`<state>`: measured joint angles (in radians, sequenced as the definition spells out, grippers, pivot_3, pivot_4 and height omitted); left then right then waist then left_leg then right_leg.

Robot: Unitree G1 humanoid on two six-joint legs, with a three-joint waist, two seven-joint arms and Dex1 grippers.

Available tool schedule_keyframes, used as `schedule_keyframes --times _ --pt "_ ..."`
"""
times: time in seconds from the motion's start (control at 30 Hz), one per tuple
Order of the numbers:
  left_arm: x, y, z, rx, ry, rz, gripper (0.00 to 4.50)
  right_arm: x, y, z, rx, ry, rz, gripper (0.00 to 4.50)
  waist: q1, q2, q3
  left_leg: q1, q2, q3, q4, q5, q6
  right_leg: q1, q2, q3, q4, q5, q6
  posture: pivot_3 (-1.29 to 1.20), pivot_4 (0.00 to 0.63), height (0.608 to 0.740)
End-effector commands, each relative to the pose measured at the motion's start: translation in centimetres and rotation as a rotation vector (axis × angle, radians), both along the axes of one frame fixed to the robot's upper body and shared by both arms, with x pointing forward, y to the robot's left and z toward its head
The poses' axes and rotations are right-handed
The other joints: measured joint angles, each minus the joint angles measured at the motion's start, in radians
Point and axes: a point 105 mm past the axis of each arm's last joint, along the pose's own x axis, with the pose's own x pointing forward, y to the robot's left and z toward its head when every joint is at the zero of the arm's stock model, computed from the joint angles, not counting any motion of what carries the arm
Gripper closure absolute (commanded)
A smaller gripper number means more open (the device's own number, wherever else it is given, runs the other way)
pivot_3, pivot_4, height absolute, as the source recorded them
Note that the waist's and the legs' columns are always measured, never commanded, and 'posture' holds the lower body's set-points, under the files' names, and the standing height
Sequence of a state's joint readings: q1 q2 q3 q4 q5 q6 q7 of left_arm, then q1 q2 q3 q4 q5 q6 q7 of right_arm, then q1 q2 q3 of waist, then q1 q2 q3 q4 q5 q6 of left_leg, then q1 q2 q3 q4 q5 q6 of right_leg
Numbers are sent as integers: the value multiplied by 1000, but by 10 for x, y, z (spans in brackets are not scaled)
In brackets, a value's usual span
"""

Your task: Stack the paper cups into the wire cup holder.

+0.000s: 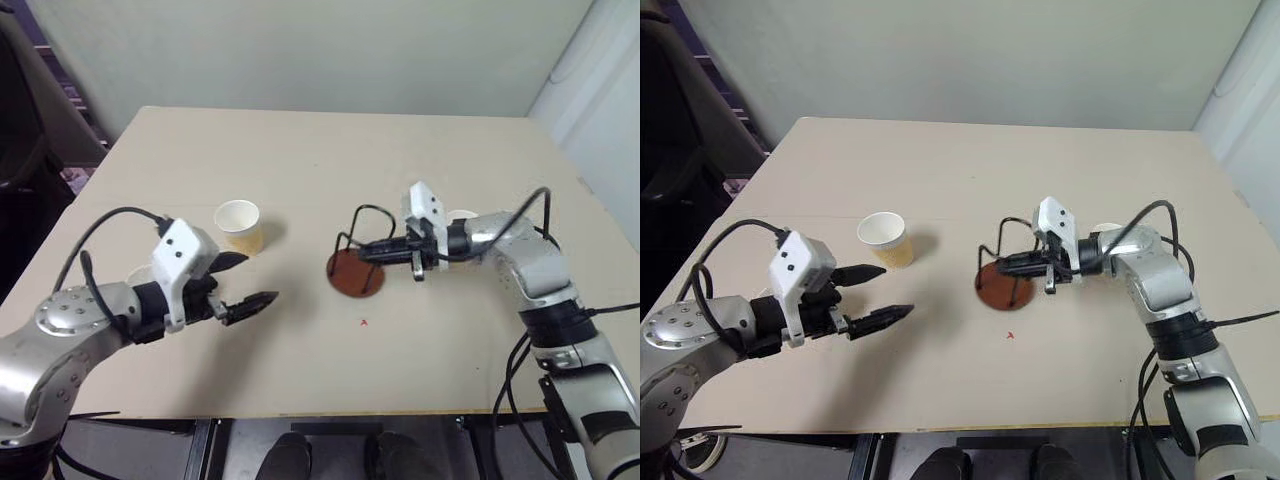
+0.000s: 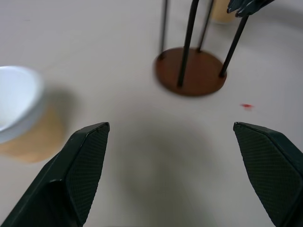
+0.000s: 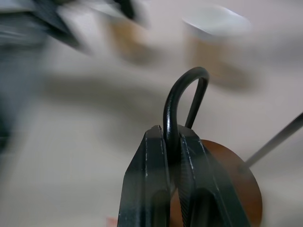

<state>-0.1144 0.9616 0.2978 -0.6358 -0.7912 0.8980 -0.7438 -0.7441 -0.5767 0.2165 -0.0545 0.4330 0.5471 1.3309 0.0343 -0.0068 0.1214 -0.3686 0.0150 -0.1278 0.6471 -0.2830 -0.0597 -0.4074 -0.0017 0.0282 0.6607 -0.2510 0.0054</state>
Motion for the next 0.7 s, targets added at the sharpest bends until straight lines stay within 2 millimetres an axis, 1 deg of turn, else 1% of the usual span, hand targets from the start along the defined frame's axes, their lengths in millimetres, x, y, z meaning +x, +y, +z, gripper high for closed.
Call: schedule_keyframes --times 0.03,0.17,0.3,0.57,0.63,0.7 --pt "-17 -16 1 24 39 -154 0 -30 2 15 11 -32 193 4466 0 0 0 0 0 0 0 0 0 1 1 0 0 0 0 0 150 740" --pt "-23 -21 -11 77 101 -230 0 -40 -2 -2 -88 -36 302 4466 0 0 0 2 0 -1 0 0 -1 2 1 0 0 0 0 0 150 740" --pt "-23 -21 -16 105 118 -241 0 -36 -6 -18 -182 -82 340 4466 -2 0 0 2 2 -1 1 0 -1 2 1 0 2 0 -2 0 150 740" --pt "-24 -21 -18 109 114 -229 0 -19 -8 -27 -238 -167 317 4466 -3 0 0 3 5 -1 1 0 0 1 2 0 3 2 -4 0 150 740" --pt "-25 -21 -18 108 113 -228 0 -19 -10 -28 -253 -156 317 4466 -3 0 0 3 5 -1 1 0 0 1 2 0 2 2 -5 0 150 740" --pt "-24 -20 -17 107 109 -225 0 -19 -12 -28 -259 -148 319 3876 -2 0 0 3 5 -1 1 0 -1 1 3 0 2 2 -5 0 150 740"
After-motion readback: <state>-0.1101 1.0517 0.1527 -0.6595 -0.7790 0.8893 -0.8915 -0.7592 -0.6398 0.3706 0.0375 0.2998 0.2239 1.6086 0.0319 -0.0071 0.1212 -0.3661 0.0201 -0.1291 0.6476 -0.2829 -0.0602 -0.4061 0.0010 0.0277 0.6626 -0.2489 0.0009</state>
